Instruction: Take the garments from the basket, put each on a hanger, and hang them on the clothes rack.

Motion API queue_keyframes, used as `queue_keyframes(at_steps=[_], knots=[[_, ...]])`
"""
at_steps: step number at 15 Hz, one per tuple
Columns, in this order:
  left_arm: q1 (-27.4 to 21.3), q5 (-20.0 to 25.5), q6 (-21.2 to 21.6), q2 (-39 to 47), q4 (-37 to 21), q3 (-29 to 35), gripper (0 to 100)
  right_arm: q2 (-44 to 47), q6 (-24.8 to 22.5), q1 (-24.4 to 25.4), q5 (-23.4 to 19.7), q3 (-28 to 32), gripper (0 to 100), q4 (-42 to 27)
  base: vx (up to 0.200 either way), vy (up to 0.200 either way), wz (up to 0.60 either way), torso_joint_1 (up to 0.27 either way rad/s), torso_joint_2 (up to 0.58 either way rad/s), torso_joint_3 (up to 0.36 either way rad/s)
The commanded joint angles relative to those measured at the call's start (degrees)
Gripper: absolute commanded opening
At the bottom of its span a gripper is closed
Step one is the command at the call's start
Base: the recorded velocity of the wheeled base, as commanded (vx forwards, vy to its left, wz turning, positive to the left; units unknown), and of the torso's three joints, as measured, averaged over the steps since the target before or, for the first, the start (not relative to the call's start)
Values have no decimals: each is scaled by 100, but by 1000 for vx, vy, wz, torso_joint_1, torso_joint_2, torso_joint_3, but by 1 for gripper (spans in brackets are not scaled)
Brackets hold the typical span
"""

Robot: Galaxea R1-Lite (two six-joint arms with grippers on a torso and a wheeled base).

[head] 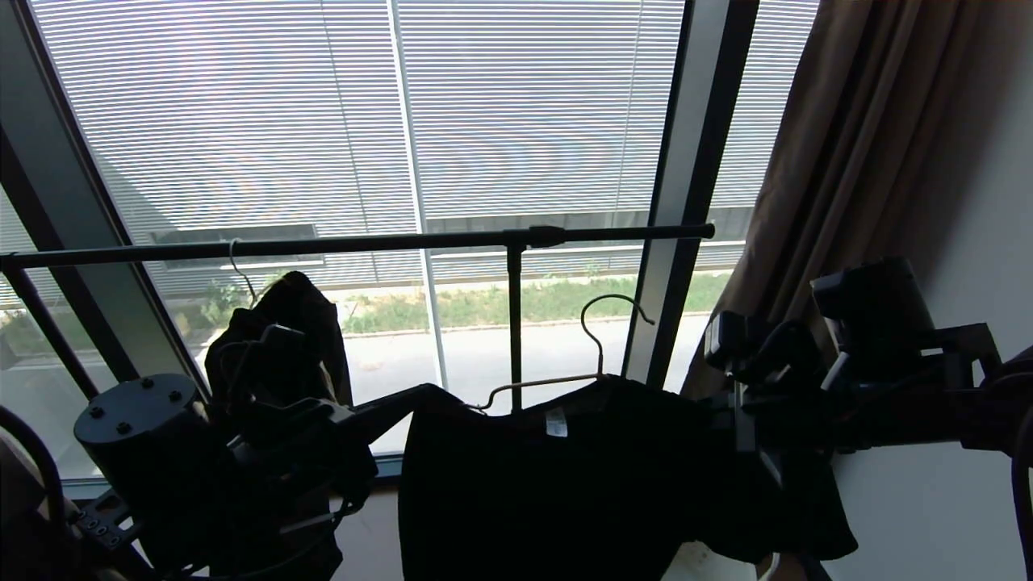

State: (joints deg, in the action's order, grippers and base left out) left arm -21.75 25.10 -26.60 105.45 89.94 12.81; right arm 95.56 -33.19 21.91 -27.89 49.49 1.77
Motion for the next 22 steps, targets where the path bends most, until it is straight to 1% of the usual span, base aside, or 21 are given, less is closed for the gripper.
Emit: queue_keyframes(at_steps=[1, 2, 4, 6, 8, 15, 18, 22], knots=[[13, 4, -3, -7, 6, 2, 0, 33, -3, 59, -6, -36, 0, -1, 0, 0, 0, 0, 0, 0], [65, 4, -3, 2, 6, 28, 0, -29, -3, 209, -15, -151, 0, -10, 0, 0, 0, 0, 0, 0], [197, 4, 6, 28, 6, 72, 0, -134, -20, 314, -15, -238, 0, -10, 0, 0, 0, 0, 0, 0], [355, 4, 50, 160, 6, 178, 0, -249, -161, 367, -41, -335, 0, -10, 0, 0, 0, 0, 0, 0], [391, 4, 67, 231, 6, 204, 0, -284, -187, 446, -58, -388, 0, -10, 0, 0, 0, 0, 0, 0], [39, 4, 76, -24, 6, 72, 0, 77, -170, 692, -23, -344, 0, 17, 0, 0, 0, 0, 0, 0], [-49, 4, 85, -227, 6, -24, 0, 305, -161, 604, -6, -326, 0, 307, 0, 0, 0, 0, 0, 0], [-313, 4, 217, -437, 6, -174, 0, 428, -152, 560, 29, -318, 0, 351, 0, 0, 0, 0, 0, 0]])
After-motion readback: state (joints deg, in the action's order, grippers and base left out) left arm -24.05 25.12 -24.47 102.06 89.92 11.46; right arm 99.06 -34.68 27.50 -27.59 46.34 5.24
